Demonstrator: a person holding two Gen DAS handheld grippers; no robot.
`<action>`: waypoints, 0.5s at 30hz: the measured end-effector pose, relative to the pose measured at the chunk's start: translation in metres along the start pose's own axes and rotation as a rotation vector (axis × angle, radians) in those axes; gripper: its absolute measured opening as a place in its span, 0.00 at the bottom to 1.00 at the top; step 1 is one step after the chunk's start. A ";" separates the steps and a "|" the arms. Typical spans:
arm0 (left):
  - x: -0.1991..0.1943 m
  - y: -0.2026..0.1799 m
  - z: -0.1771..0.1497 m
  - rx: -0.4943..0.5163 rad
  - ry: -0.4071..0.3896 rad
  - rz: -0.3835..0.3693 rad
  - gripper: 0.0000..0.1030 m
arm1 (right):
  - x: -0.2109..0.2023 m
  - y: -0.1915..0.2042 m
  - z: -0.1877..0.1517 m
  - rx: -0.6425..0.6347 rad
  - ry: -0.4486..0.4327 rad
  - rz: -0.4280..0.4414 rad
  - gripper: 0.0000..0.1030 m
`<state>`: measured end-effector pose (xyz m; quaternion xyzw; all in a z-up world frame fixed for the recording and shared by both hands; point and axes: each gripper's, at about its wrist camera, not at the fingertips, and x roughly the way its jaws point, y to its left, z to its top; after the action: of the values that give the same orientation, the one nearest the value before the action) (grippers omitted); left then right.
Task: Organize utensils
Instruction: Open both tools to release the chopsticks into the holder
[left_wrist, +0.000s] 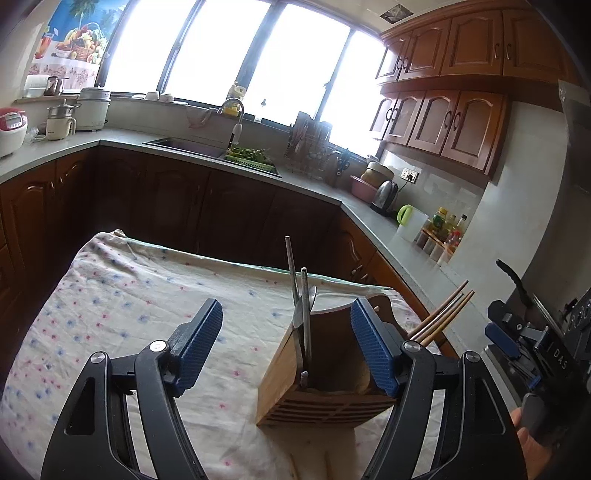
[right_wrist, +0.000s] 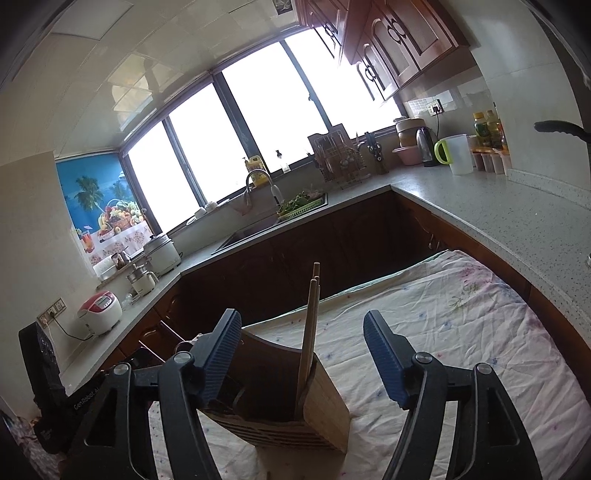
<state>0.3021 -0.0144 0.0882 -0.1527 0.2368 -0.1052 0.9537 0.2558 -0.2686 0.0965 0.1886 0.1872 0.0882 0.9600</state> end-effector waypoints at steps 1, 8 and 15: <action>-0.001 0.000 -0.001 0.002 0.002 0.003 0.76 | -0.001 0.001 -0.001 -0.003 0.002 0.000 0.76; -0.012 0.003 -0.006 0.005 0.013 0.014 0.82 | -0.006 0.002 -0.010 -0.005 0.022 0.006 0.77; -0.027 0.006 -0.016 -0.006 0.018 0.024 0.84 | -0.018 0.004 -0.021 0.006 0.047 0.014 0.80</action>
<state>0.2721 -0.0058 0.0841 -0.1519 0.2474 -0.0946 0.9523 0.2306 -0.2623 0.0858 0.1906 0.2084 0.0987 0.9542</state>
